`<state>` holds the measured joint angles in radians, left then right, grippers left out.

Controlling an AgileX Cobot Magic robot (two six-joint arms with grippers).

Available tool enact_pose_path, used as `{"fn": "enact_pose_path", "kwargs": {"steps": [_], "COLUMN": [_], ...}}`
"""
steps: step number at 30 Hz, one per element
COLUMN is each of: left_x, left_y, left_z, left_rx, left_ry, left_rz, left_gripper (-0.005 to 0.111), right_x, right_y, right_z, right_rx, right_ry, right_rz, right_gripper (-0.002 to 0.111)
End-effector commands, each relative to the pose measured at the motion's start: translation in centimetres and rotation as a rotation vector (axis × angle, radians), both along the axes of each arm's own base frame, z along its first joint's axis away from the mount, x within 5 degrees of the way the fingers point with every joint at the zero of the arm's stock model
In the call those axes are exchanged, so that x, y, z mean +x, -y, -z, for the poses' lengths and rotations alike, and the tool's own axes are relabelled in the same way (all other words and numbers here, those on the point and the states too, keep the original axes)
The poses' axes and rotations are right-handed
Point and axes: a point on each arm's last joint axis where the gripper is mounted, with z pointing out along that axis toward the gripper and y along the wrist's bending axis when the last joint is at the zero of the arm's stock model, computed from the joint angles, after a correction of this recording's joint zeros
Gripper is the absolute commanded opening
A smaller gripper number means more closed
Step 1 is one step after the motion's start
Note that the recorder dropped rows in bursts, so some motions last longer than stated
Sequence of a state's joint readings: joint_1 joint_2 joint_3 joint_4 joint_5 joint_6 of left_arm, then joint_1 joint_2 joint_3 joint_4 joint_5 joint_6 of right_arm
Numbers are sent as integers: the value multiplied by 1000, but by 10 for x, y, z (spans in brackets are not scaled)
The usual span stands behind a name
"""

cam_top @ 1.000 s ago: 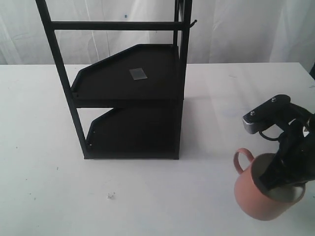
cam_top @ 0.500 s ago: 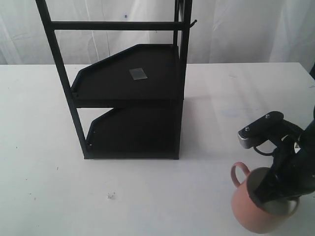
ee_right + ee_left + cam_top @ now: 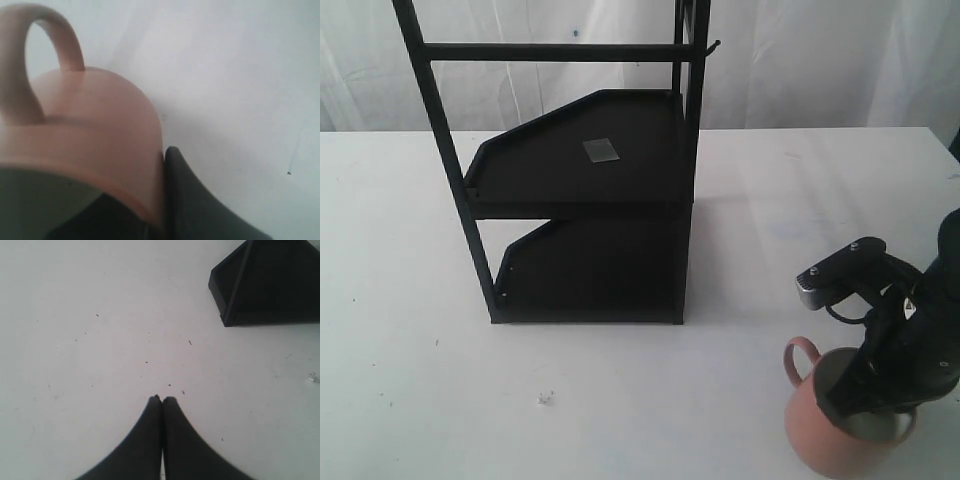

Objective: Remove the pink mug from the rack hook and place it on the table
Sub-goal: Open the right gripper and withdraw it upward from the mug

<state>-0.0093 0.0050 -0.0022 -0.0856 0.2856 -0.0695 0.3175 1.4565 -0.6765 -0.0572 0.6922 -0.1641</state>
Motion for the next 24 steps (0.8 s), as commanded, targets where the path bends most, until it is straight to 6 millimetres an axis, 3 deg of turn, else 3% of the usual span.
{"fn": "enact_pose_path", "kwargs": {"steps": [1,7,14,16,24], "left_x": [0,0,0,0,0], "left_y": [0,0,0,0,0], "left_z": [0,0,0,0,0], "left_rx": [-8,-8,-8,-8,-8], "left_ry": [3,3,3,3,3], "left_rz": [2,2,2,2,2], "left_gripper": [0,0,0,0,0], "right_x": [1,2,-2,-5,-19], "right_y": [-1,-1,0,1,6], "right_z": [3,4,-14,-23,-49], "right_rx": [-1,-2,23,36,64], "right_ry": [-1,-4,73,110,194], "right_rz": [-1,-1,-1,-1,2], "right_gripper": [0,2,37,42,42]}}
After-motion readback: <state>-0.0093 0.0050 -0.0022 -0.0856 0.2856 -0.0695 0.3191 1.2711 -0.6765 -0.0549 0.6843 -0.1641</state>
